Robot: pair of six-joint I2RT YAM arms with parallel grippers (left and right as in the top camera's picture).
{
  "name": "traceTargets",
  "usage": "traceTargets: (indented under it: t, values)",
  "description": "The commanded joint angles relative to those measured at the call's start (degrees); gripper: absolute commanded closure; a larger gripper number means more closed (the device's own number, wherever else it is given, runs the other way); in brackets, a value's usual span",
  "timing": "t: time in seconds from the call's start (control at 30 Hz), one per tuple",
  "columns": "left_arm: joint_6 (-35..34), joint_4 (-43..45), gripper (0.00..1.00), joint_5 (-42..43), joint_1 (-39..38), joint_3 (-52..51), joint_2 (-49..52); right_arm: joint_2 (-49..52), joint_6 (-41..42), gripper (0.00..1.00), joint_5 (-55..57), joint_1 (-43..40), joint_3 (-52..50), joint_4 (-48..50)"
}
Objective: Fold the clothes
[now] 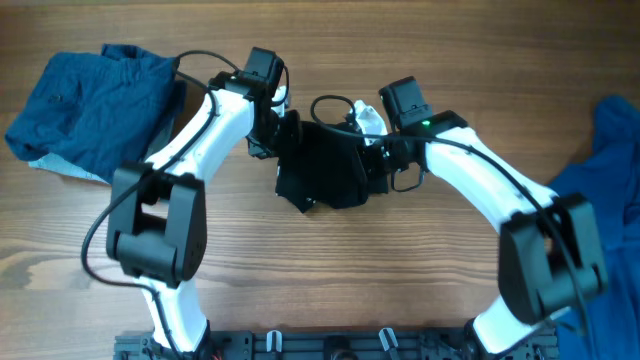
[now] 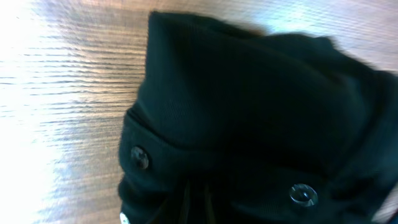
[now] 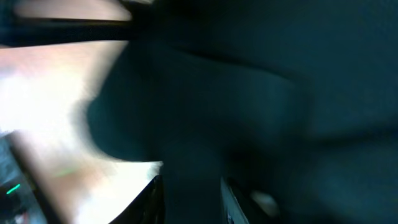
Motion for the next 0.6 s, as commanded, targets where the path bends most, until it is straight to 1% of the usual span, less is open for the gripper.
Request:
traceTargets:
  t: [0.0, 0.1, 0.2, 0.33, 0.4, 0.43, 0.47, 0.5, 0.53, 0.57]
  values:
    - [1.5, -0.1, 0.9, 1.4, -0.3, -0.3, 3.8, 7.4, 11.0, 0.71, 10.3, -2.3, -0.2, -0.4]
    - [1.6, -0.6, 0.89, 1.0, -0.3, -0.3, 6.1, 11.9, 15.5, 0.73, 10.3, -3.6, -0.2, -2.4]
    - [1.6, -0.9, 0.87, 1.0, 0.0, -0.3, 6.0, 11.3, 15.0, 0.73, 10.3, -3.6, -0.2, -3.0]
    - [1.5, -2.7, 0.84, 2.7, 3.1, 0.0, 1.0, 6.1, 9.9, 0.73, 9.3, -4.1, -0.2, -5.5]
    - [1.6, -4.5, 0.75, 2.7, 6.6, 0.0, -4.5, -0.2, 6.2, 0.73, 9.2, -4.3, -0.2, -7.0]
    - [1.6, -5.5, 0.57, 2.7, 8.6, 0.0, -7.0, -3.9, 4.3, 0.72, 8.1, -4.3, -0.2, -7.1]
    - [1.6, -6.5, 0.37, 2.7, 10.3, 0.0, -8.9, -7.2, 3.8, 0.69, 7.5, -4.3, -0.2, -7.1]
    - [1.6, -7.3, 0.15, 2.7, 11.6, -0.2, -10.0, -10.0, 3.8, 0.62, 7.6, -4.3, -0.2, -7.0]
    - [1.6, -8.1, 0.0, 2.8, 12.6, -0.5, -10.1, -13.3, 4.0, 0.47, 7.6, -4.3, -0.2, -6.8]
    - [1.6, -7.9, 0.0, 2.8, 13.0, -1.9, -9.9, -14.8, 4.5, 0.41, 7.6, -4.3, -0.2, -6.6]
